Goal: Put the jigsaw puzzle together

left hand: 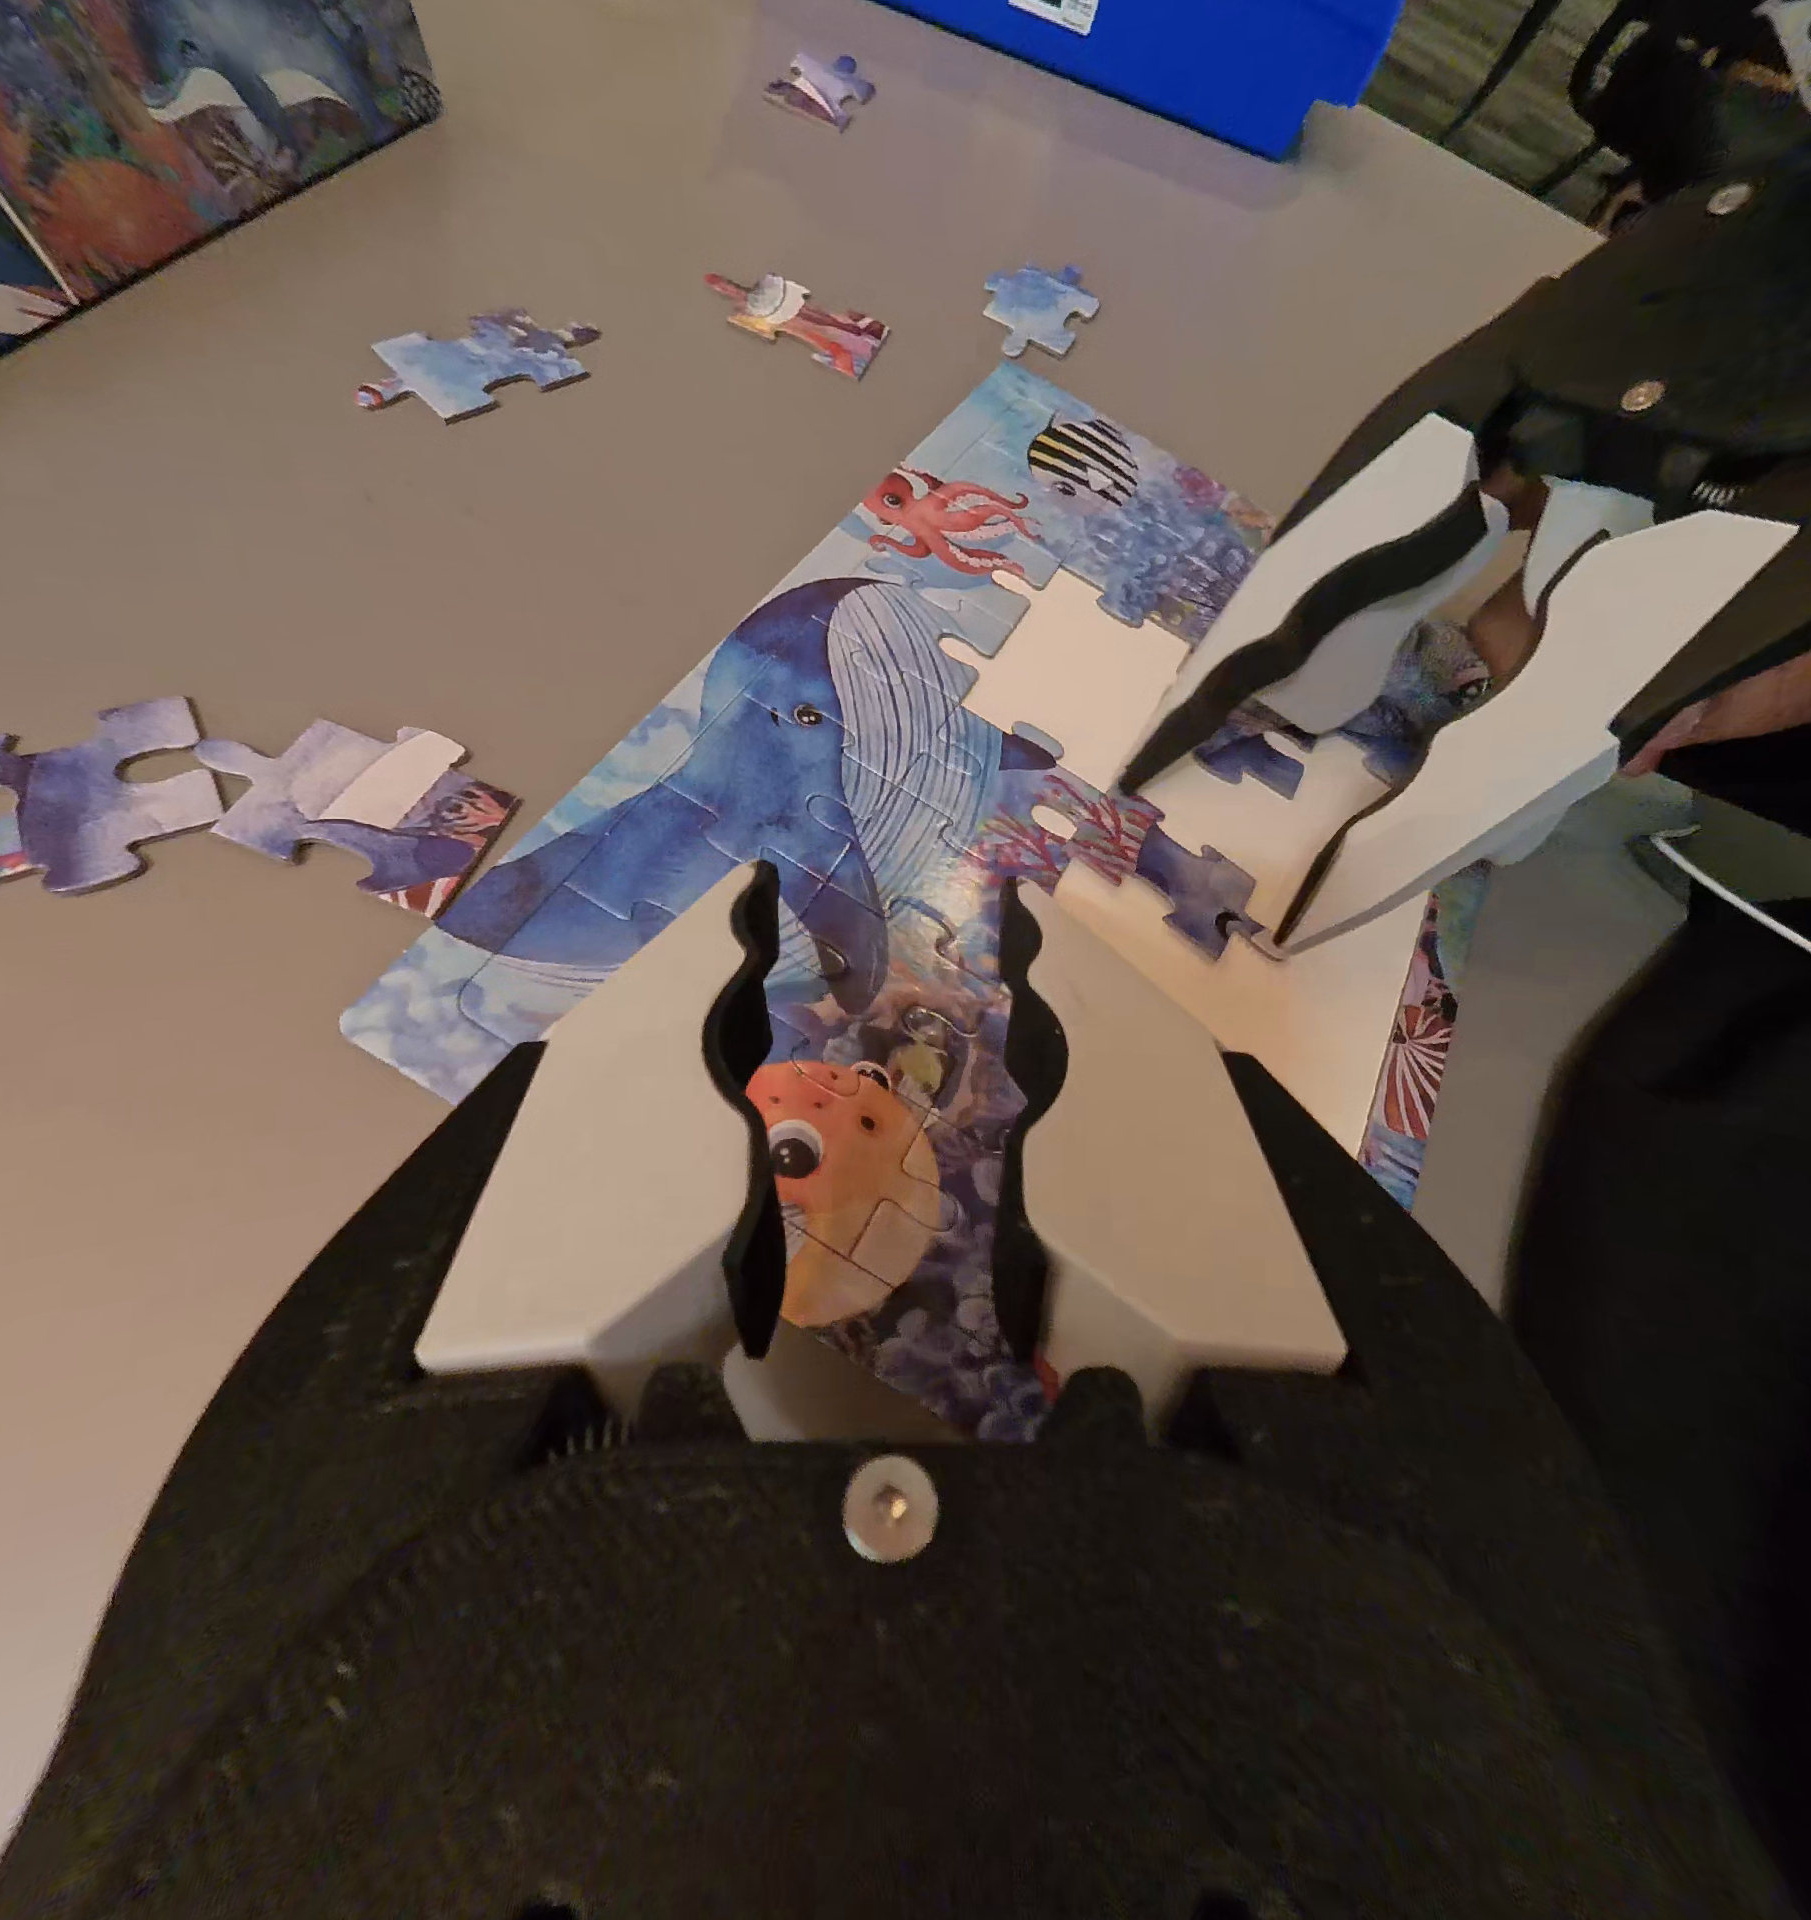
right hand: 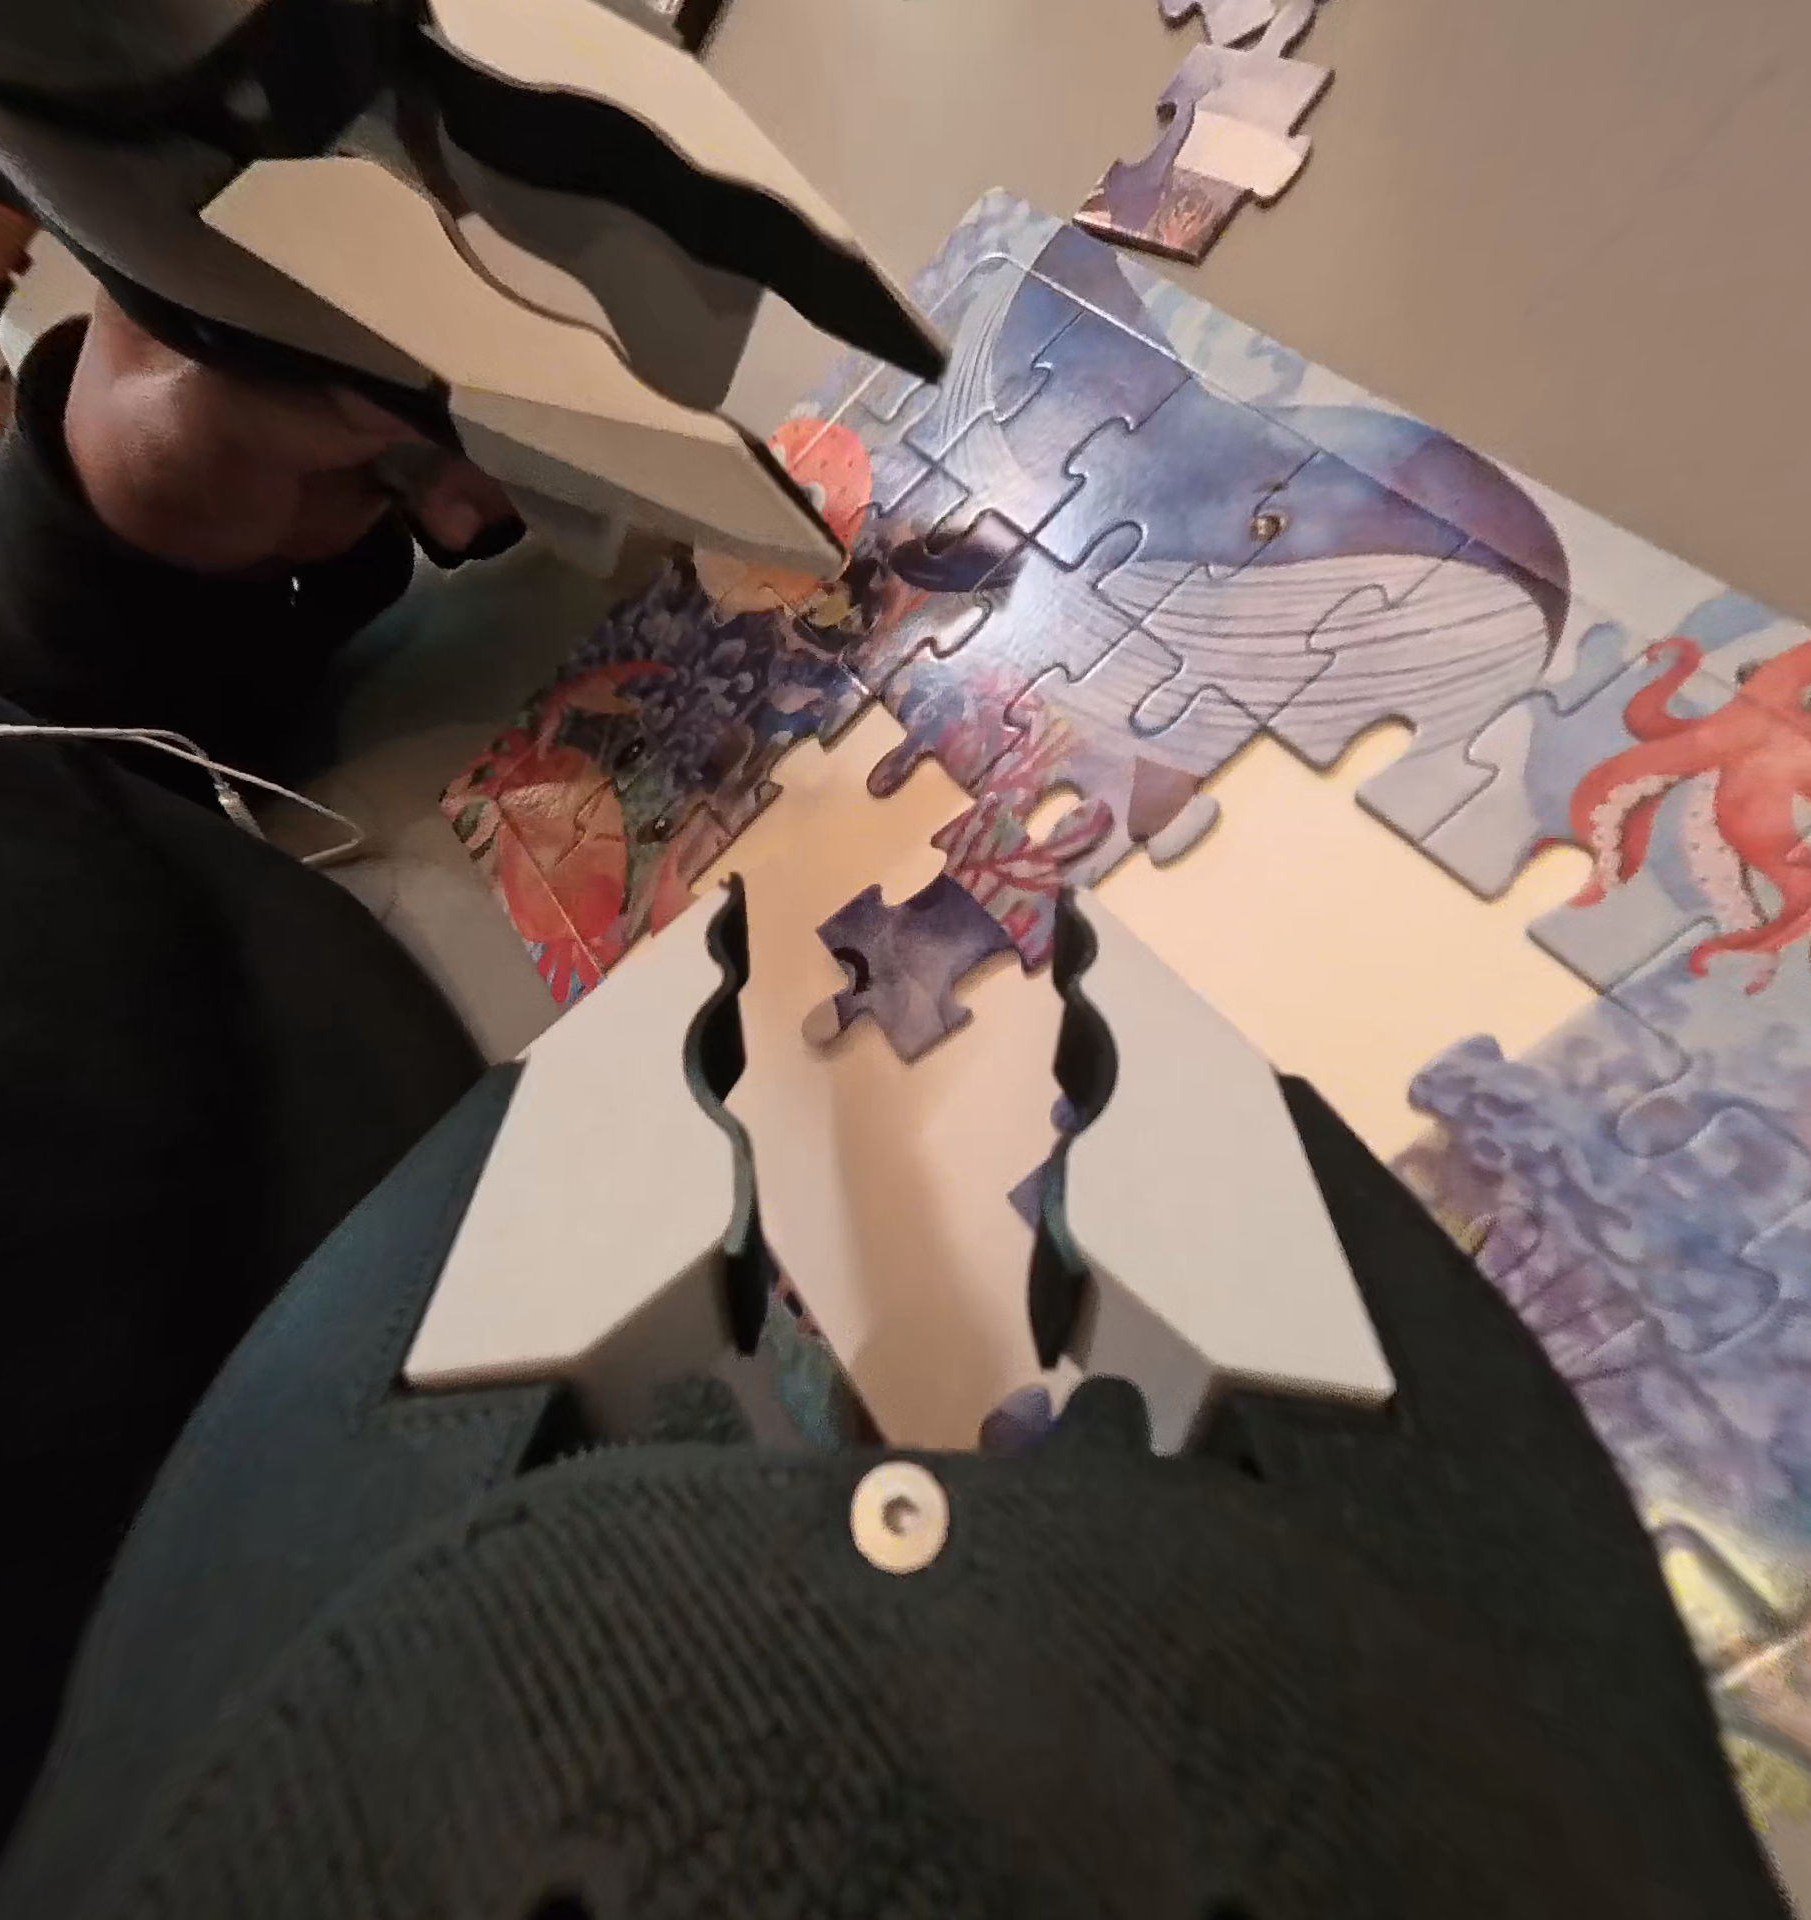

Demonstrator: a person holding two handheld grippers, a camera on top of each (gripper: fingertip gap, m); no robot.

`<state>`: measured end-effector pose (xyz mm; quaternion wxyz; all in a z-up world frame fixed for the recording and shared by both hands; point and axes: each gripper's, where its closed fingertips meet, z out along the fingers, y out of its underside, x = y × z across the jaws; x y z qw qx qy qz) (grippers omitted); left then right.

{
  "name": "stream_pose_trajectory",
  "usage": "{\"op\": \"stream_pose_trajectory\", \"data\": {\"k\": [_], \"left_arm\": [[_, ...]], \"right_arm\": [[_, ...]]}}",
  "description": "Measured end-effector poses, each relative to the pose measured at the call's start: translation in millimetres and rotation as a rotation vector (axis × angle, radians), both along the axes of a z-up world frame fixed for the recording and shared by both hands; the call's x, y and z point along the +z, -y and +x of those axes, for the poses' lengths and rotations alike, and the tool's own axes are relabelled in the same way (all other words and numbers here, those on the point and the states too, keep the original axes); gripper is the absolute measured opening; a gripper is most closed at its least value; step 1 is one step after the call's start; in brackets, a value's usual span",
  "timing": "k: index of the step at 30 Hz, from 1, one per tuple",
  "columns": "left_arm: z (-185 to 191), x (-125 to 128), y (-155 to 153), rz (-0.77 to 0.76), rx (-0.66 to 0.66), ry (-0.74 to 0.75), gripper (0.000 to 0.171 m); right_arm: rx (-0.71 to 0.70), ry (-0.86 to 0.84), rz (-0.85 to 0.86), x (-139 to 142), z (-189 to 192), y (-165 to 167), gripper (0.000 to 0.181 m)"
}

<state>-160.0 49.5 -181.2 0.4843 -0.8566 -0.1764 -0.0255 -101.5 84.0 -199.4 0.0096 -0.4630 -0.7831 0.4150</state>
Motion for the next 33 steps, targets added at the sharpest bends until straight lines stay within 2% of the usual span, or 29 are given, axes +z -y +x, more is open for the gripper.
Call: {"op": "stream_pose_trajectory", "data": {"k": [6, 10, 16, 21, 25, 27, 31, 33], "left_arm": [[15, -15, -6, -0.068, -0.063, 0.023, 0.035], [20, -26, -8, -0.146, -0.085, -0.005, 0.036], [20, -27, -8, -0.156, -0.089, -0.015, 0.035], [21, -27, -8, -0.149, -0.089, -0.007, 0.036], [21, -28, -8, -0.158, -0.090, -0.010, 0.036], [21, -29, -8, -0.163, -0.091, -0.007, 0.036], [21, -29, -8, -0.165, -0.091, -0.008, 0.036], [21, -29, -8, -0.166, -0.091, -0.007, 0.036]], "right_arm": [[0.103, -0.066, 0.093, -4, -2, 9, 0.061], [0.112, -0.113, 0.178, -7, -5, 7, 0.061], [0.124, -0.212, 0.210, 6, -7, 9, 0.048], [0.112, -0.171, 0.245, -9, -7, 4, 0.030], [0.118, -0.235, 0.298, -1, -8, 0, 0.026], [0.127, -0.198, 0.330, -11, -5, -3, 0.024], [0.086, -0.211, 0.295, -5, -8, -7, 0.021], [0.092, -0.167, 0.291, -11, -5, -10, 0.023]]}}
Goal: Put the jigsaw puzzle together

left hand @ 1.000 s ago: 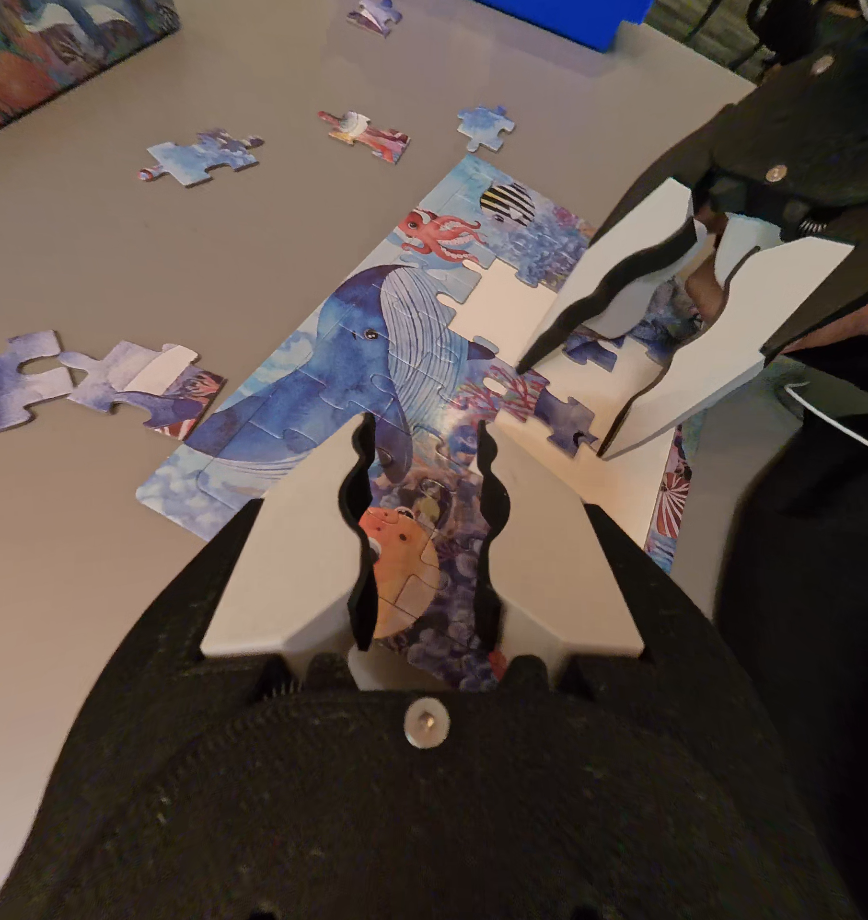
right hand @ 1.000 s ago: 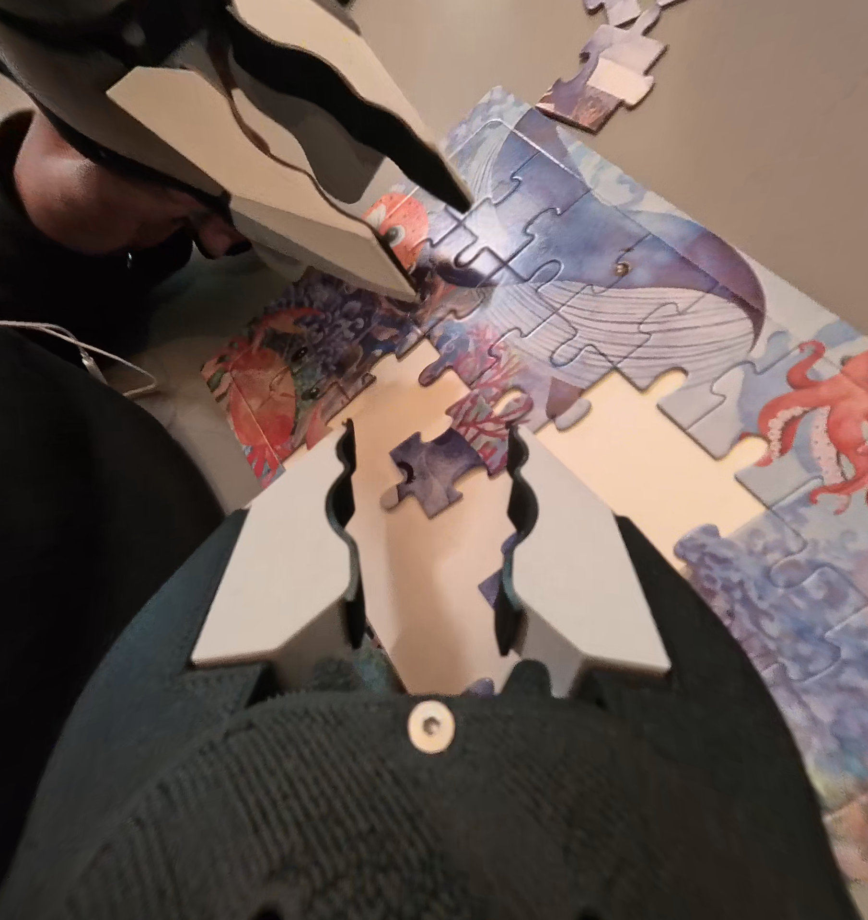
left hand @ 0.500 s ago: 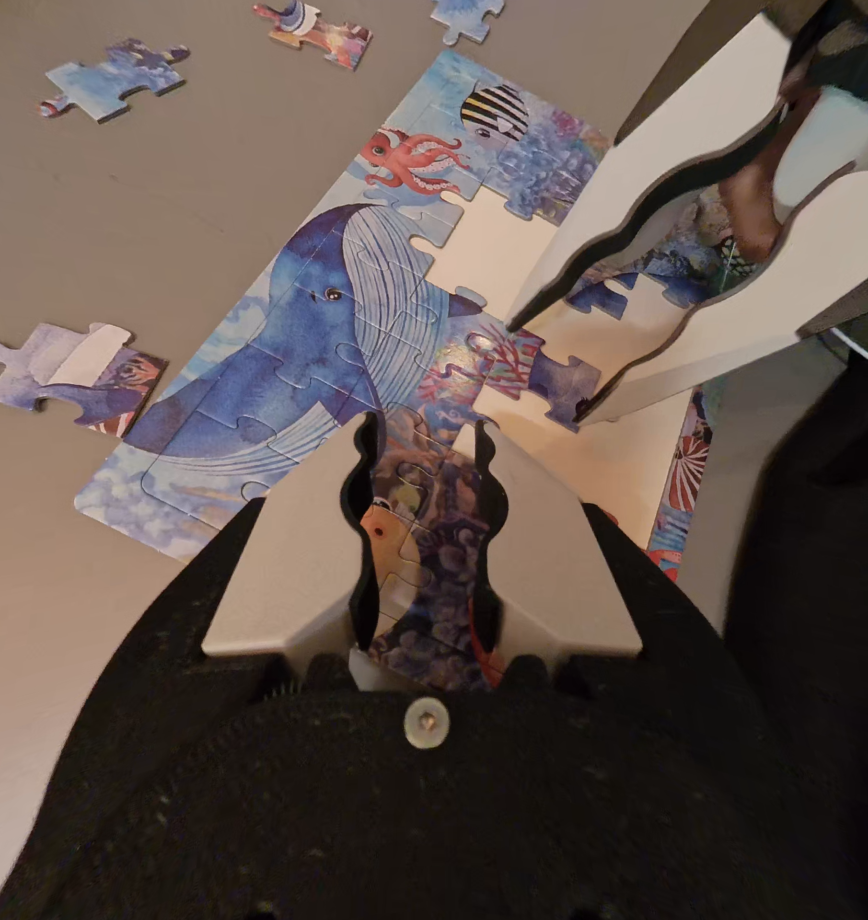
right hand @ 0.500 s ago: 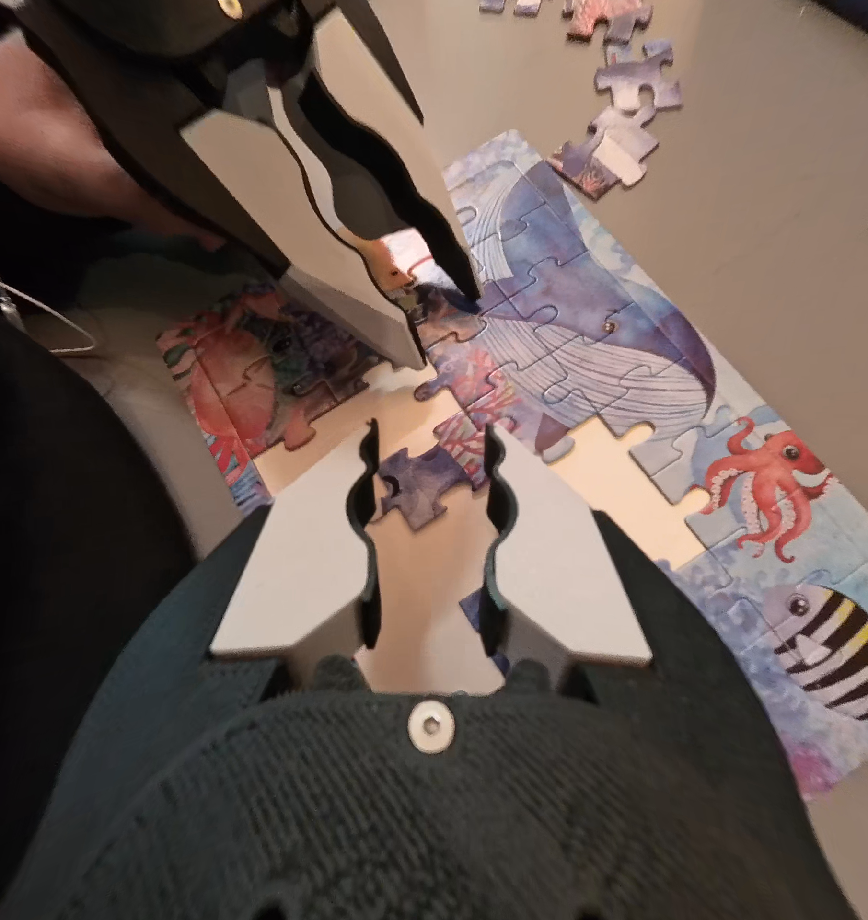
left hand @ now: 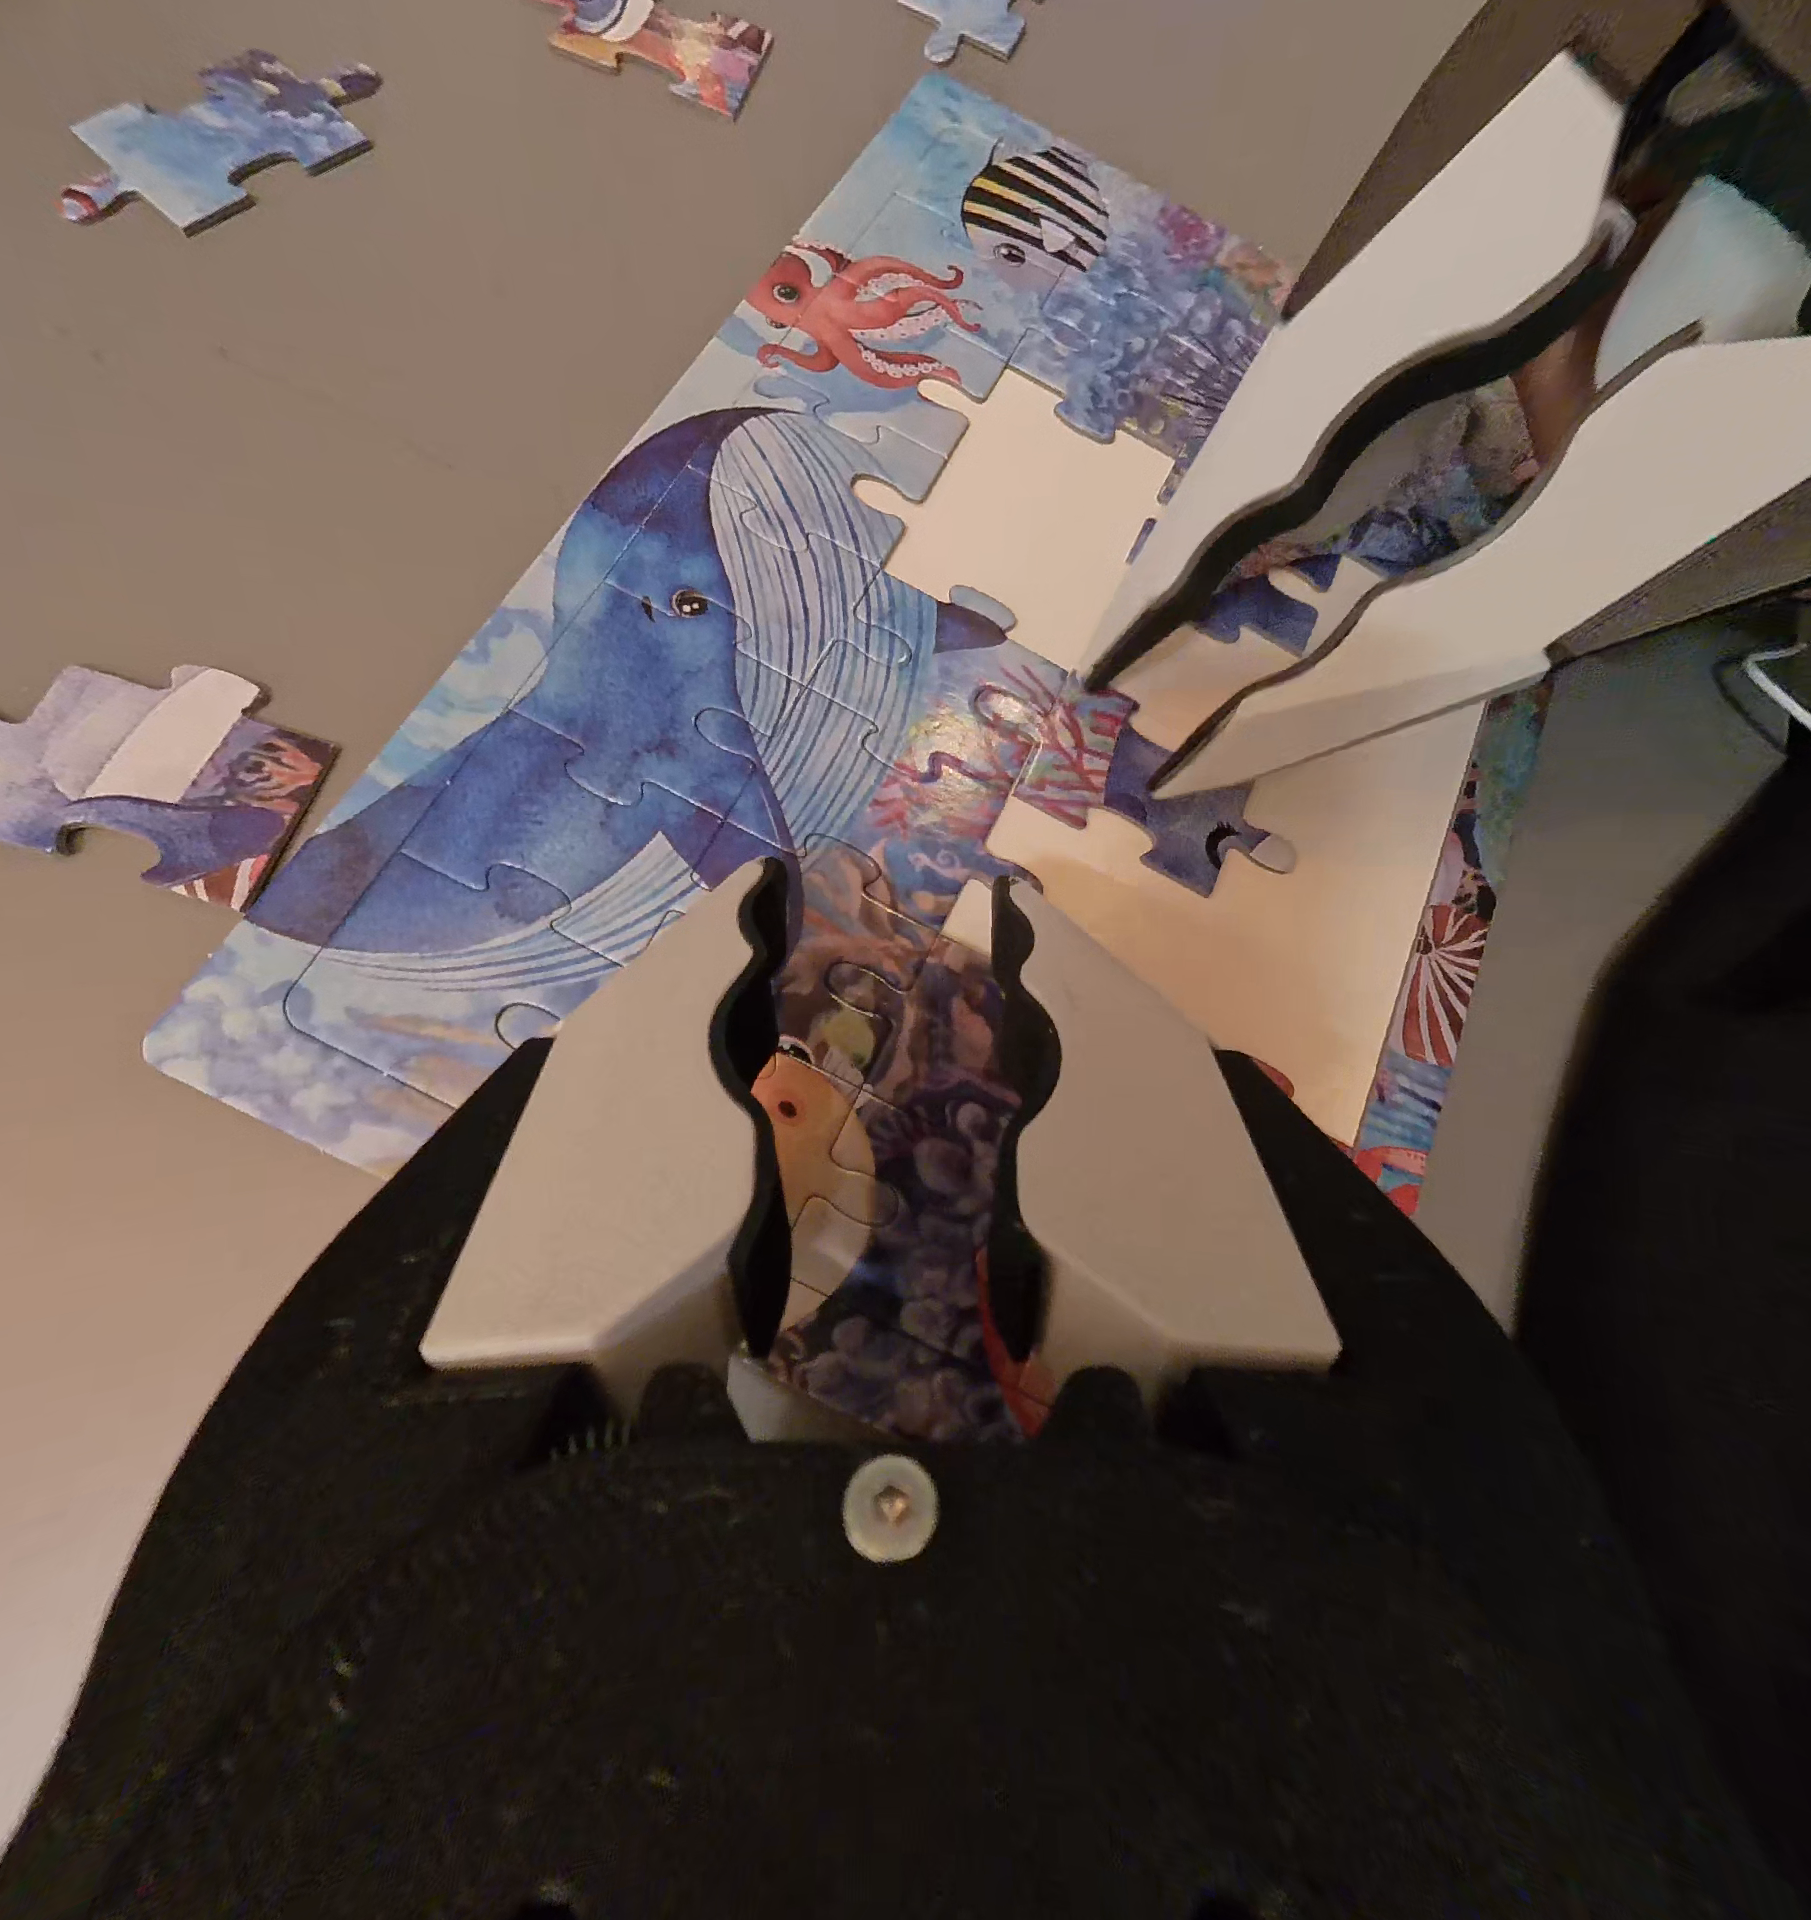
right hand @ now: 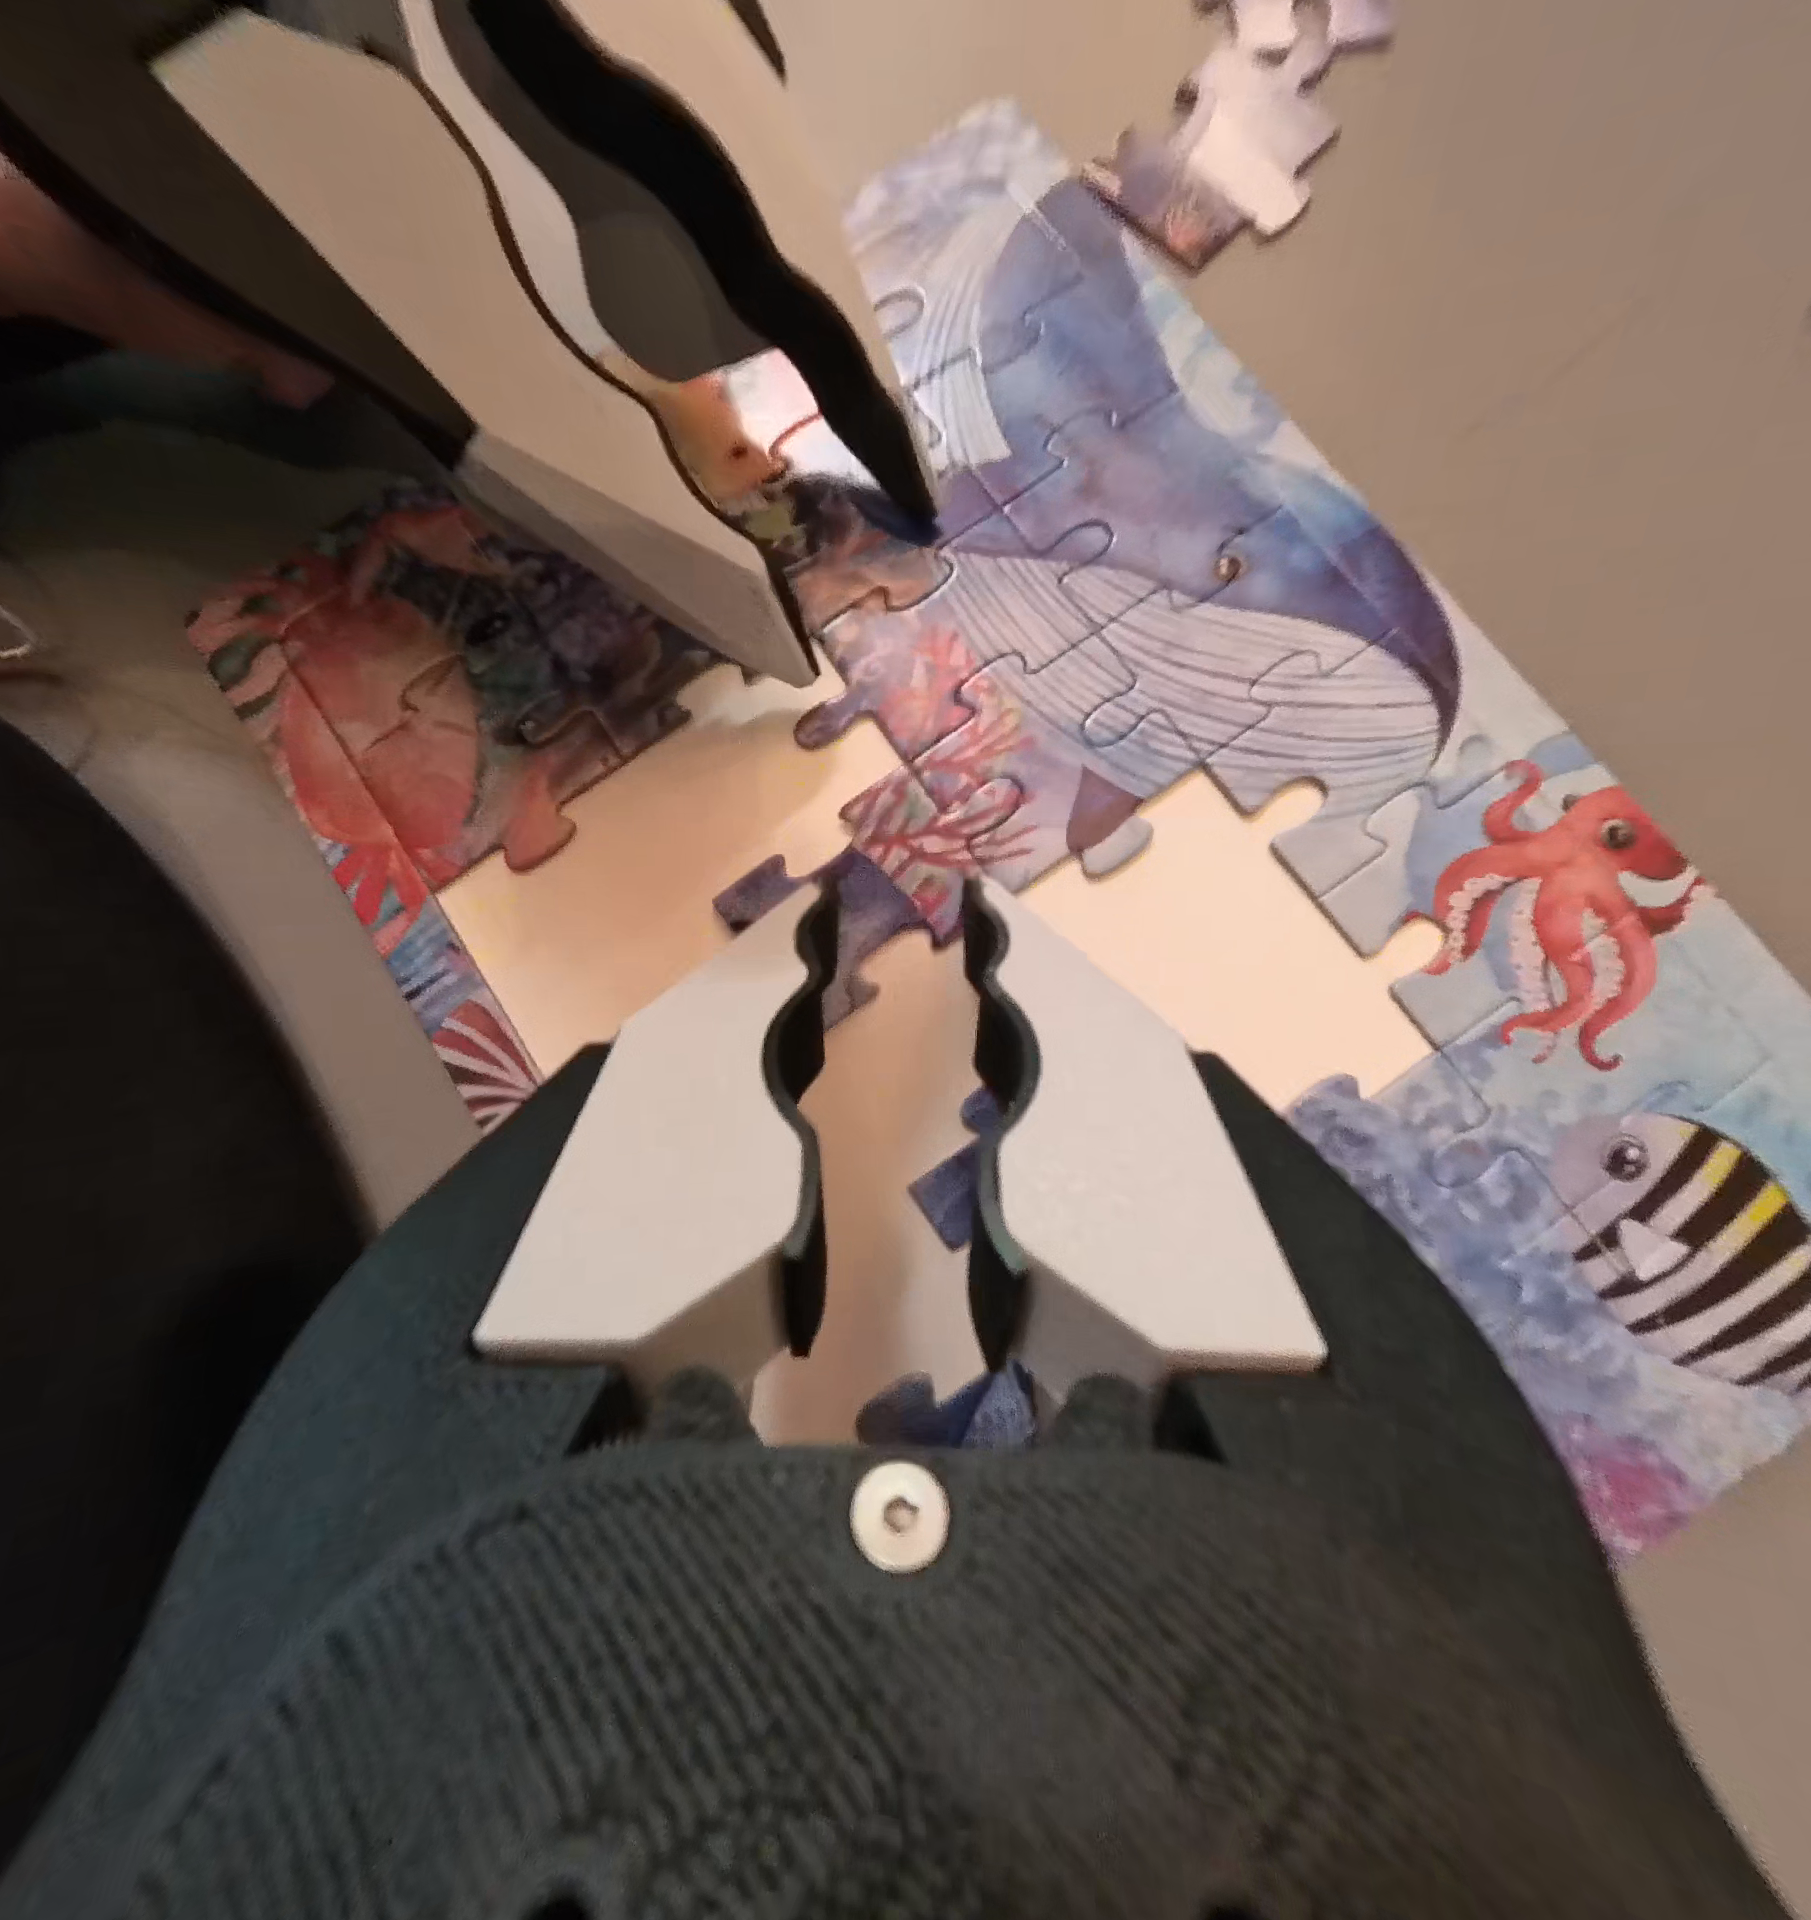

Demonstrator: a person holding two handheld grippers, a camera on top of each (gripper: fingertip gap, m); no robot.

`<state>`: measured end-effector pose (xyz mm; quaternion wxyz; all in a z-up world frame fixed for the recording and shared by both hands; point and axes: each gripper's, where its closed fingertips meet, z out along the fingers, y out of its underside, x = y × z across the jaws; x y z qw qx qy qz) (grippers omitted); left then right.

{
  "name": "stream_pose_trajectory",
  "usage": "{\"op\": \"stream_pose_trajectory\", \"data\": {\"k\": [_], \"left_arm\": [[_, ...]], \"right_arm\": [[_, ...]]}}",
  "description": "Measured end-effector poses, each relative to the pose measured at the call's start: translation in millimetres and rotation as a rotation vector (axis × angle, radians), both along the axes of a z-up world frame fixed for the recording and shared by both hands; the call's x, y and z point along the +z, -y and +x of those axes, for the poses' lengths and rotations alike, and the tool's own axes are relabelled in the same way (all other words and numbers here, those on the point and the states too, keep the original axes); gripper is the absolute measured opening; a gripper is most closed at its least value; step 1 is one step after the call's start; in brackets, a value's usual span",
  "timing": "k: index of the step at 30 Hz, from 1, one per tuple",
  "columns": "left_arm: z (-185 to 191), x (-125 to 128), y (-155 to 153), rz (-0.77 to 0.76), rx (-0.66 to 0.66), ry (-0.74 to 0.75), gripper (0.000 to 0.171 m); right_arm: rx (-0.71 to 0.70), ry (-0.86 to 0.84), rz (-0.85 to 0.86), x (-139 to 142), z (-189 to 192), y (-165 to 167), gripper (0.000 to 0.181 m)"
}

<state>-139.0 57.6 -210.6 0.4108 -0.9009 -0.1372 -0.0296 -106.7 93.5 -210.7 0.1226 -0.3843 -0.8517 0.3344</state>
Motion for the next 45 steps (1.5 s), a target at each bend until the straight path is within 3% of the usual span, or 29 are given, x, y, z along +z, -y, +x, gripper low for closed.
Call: {"op": "stream_pose_trajectory", "data": {"k": [9, 15, 25, 40, 45], "left_arm": [[0, 0, 0, -0.004, 0.000, -0.005, 0.036], [0, -1, 0, -0.006, 0.000, -0.009, 0.036], [0, -1, 0, -0.007, 0.001, -0.013, 0.036], [0, -1, 0, -0.008, 0.001, -0.015, 0.036], [0, -1, 0, -0.006, 0.002, -0.010, 0.036]], "right_arm": [[-0.017, -0.014, 0.002, 0, -1, 7, 0.016], [-0.019, -0.045, 0.059, -2, -6, 12, 0.000], [-0.095, -0.104, 0.055, 6, -18, 0, 0.000], [-0.065, -0.047, 0.079, -1, -23, 2, 0.000], [-0.072, -0.026, -0.004, 9, -11, 2, 0.000]]}}
